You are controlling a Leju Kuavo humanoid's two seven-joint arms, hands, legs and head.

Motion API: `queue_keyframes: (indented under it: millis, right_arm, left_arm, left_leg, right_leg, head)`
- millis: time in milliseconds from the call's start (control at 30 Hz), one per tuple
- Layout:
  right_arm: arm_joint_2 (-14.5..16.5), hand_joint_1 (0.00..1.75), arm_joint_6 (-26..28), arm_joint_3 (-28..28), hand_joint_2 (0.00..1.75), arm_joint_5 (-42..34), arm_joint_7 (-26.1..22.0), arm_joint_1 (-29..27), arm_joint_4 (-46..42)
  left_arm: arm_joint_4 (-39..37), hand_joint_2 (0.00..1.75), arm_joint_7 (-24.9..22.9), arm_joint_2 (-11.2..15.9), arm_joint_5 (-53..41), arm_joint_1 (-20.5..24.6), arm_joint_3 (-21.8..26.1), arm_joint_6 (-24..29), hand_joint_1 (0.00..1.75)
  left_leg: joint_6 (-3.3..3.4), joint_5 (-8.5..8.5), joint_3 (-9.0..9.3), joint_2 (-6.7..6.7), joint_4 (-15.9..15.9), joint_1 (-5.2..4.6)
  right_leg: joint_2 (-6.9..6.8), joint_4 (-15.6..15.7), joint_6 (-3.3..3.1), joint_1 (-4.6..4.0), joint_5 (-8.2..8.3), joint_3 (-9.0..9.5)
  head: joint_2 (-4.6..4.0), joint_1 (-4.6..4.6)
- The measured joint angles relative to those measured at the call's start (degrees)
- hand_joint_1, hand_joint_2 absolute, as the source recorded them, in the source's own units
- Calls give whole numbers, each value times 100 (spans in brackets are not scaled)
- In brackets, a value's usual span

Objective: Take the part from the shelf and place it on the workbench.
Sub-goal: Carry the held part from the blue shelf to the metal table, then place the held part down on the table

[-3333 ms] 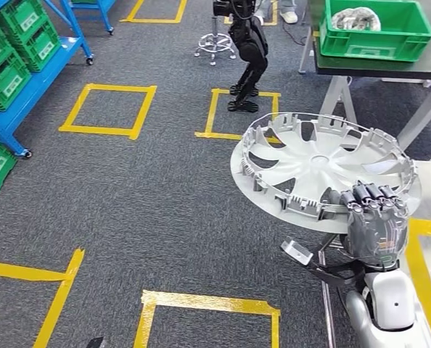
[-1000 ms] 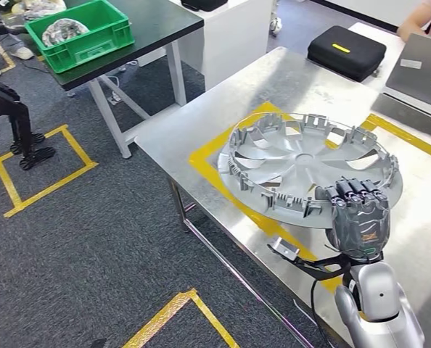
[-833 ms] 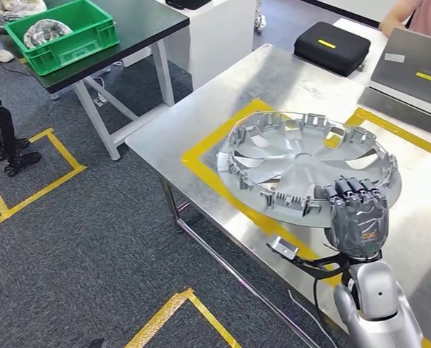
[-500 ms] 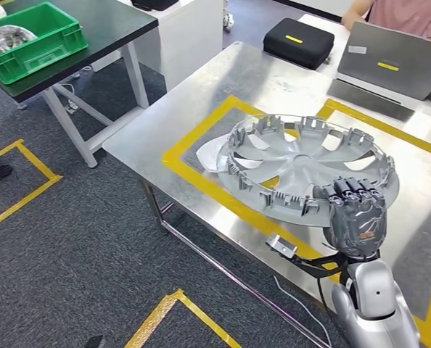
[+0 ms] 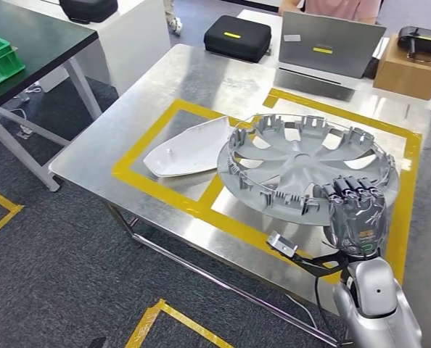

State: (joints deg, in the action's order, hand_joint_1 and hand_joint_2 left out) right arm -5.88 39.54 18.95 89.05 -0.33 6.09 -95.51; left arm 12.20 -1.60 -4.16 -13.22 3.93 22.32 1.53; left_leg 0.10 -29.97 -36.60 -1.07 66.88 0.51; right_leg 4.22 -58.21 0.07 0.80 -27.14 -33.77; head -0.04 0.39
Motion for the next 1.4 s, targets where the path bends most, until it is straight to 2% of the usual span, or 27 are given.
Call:
queue_keyframes:
  millis: [33, 67, 100, 167, 200, 267, 300, 333, 367, 400, 433, 467, 500, 567, 600, 700, 767, 833, 867, 900, 933, 967, 1033, 1100, 1133, 1233, 1400]
  right_arm:
    - [0, 175, 0, 0, 175, -1, 0, 3, 1]
    - [0, 175, 0, 0, 175, -1, 1, 6, 2]
    - [0, 175, 0, 0, 175, -1, 3, 8, 4]
    - [0, 175, 0, 1, 175, -1, 7, 1, 9]
    - [-1, 175, 0, 2, 175, -1, 8, -7, 10]
    - [0, 175, 0, 14, 175, -1, 8, -1, 12]
    - [1, 175, 0, 24, 175, -1, 9, 6, 13]
    - [1, 175, 0, 33, 175, -1, 14, 18, 17]
    - [1, 175, 0, 39, 175, -1, 19, 22, 26]
    - [1, 175, 0, 43, 175, -1, 27, 21, 38]
    - [0, 175, 0, 43, 175, -1, 39, 20, 53]
    - [0, 175, 0, 44, 175, -1, 51, 20, 68]
    - [0, 175, 0, 44, 175, -1, 63, 23, 79]
    - [0, 175, 0, 51, 175, -1, 84, 53, 91]
    - [0, 175, 0, 55, 175, -1, 96, 68, 96]
    - [-3, 175, 0, 62, 175, -1, 160, 84, 120]
    - [-7, 175, 0, 69, 175, 1, 217, 91, 138]
    - [-7, 175, 0, 101, 175, 2, 329, 116, 183]
    - [-11, 175, 0, 135, 175, 2, 417, 139, 230]
    - [-20, 175, 0, 177, 175, 2, 517, 163, 286]
    - [-34, 175, 0, 227, 175, 2, 620, 182, 346]
    - [-56, 175, 0, 274, 175, 2, 710, 197, 400]
    - [-103, 175, 0, 364, 175, 2, 855, 227, 481]
    - [-139, 175, 0, 444, 175, 2, 968, 268, 538]
    - [-150, 175, 0, 474, 175, 2, 1013, 282, 558]
    - [-166, 175, 0, 534, 175, 2, 1081, 291, 624]
    - [-166, 175, 0, 620, 175, 2, 1053, 290, 687]
  left_arm:
    - [0, 0, 0, 4, 0, -1, 0, 0, 0]
    - [0, 0, 0, 9, 0, -1, 0, 1, 0]
    - [0, 0, 0, 14, 0, 3, 0, 1, 0]
    - [0, 0, 1, 16, 0, 16, 0, 2, 0]
    - [0, 0, 1, 16, 0, 27, 0, 1, 0]
    - [0, 0, 5, 16, 0, 35, 0, -1, 0]
    - [0, 0, 7, 18, -1, 34, 0, -2, 0]
    - [0, 0, 9, 17, -2, 29, 0, -2, 0]
    - [0, 0, 10, 17, -3, 26, 0, -3, 0]
    - [0, 0, 10, 16, -6, 23, 0, -3, 0]
    - [0, 0, 12, 14, -10, 24, 0, -4, 0]
    - [0, 0, 14, 9, -15, 28, 0, -6, 0]
    - [0, 0, 18, 4, -20, 32, 0, -9, 0]
    - [0, 0, 24, 3, -41, 36, 0, -16, 0]
    - [0, 0, 26, 5, -51, 38, 0, -17, 0]
    - [0, 0, 26, 10, -73, 47, 0, -17, 0]
    - [0, 0, 31, 11, -90, 55, -1, -17, 0]
    - [0, 0, 40, 8, -108, 55, -2, -15, 0]
    - [0, 0, 44, 5, -114, 47, -2, -11, 0]
    - [0, 0, 44, 5, -115, 37, -2, -6, 0]
    - [0, 0, 45, 6, -115, 29, -2, -2, 0]
    - [0, 0, 48, 7, -115, 25, -2, 2, 0]
    - [0, 0, 56, 10, -114, 29, -2, 2, 0]
    - [0, 0, 63, 14, -114, 35, -2, 3, 0]
    - [0, 0, 67, 11, -113, 37, -2, 3, 0]
    - [0, 0, 74, -3, -109, 28, -2, 4, 0]
    - [0, 0, 82, -7, -101, 28, -2, 4, 0]
  left_leg:
    - [32, 172, 161, -136, -373, 5]
    - [54, 265, 283, -252, -652, 6]
    - [68, 274, 343, -328, -786, 4]
    - [88, 252, 374, -266, -863, 1]
    - [104, 264, 387, -199, -908, 8]
    - [146, 303, 415, -58, -996, 24]
    - [162, 310, 420, 14, -1012, 19]
    - [175, 309, 418, 85, -1013, 12]
    - [179, 306, 416, 162, -1012, 7]
    - [180, 303, 416, 237, -1011, 4]
    - [176, 298, 417, 308, -1009, 4]
    - [166, 291, 420, 372, -1004, 6]
    - [146, 278, 425, 432, -992, 4]
    - [83, 244, 424, 539, -948, -29]
    - [54, 229, 424, 588, -925, -48]
    - [-9, 194, 445, 711, -901, -49]
    - [-62, 21, 377, 539, -696, -18]
    - [-91, -347, 85, 265, -21, 0]
    - [-90, -514, -105, 202, 390, 0]
    - [-80, -595, -252, 179, 690, -1]
    - [-60, -562, -316, 171, 792, -6]
    - [-28, -416, -276, 167, 662, -13]
    - [67, 19, 27, 136, -83, -43]
    - [134, 246, 286, 96, -699, -69]
    - [120, 255, 327, 83, -816, -73]
    - [35, 254, 328, 81, -873, -79]
    - [62, 260, 318, 76, -865, -105]
  right_leg:
    - [72, -4, 11, -2, 4, -4]
    - [138, -8, 30, 6, 13, -19]
    - [196, -11, 57, 18, 26, -43]
    - [306, 7, 134, 41, 58, -92]
    - [259, -1, 165, 39, 46, -127]
    - [-35, -256, 212, 16, -131, -286]
    - [-219, -555, 226, 13, -296, -433]
    - [-323, -925, 247, 15, -469, -606]
    - [-362, -1265, 268, 22, -593, -763]
    - [-378, -1461, 288, 30, -627, -850]
    - [-395, -1449, 305, 37, -561, -835]
    - [-438, -1213, 317, 44, -406, -705]
    - [-533, -816, 326, 48, -223, -489]
    - [-759, -158, 284, 17, -33, -118]
    - [-815, -10, 246, 2, -20, -36]
    - [-680, -1, 126, -8, -22, -44]
    - [-589, 6, 61, 9, -2, -42]
    - [-513, 10, 12, 13, 4, -40]
    - [-471, 10, -5, 5, 3, -40]
    - [-426, 9, -15, -6, 2, -37]
    - [-384, 9, -19, -18, 2, -32]
    - [-348, 8, -20, -29, 2, -24]
    - [-298, 8, -18, -45, 2, -13]
    - [-261, -4, 4, -63, 6, -32]
    - [-252, -15, 10, -70, 3, -50]
    - [-256, -31, 9, -64, -1, -77]
    - [-261, 1, 51, -37, 27, -70]
  head:
    - [0, 3]
    - [0, 0]
    - [0, -2]
    - [0, -8]
    - [0, -4]
    - [0, 36]
    - [0, 54]
    - [0, 72]
    - [0, 74]
    - [0, 75]
    - [0, 76]
    - [0, 76]
    - [0, 76]
    - [0, 73]
    - [0, 67]
    - [0, 58]
    - [0, 48]
    - [0, 32]
    - [0, 28]
    - [0, 26]
    - [0, 26]
    - [0, 27]
    - [0, 28]
    - [0, 29]
    - [0, 32]
    - [0, 37]
    - [0, 36]
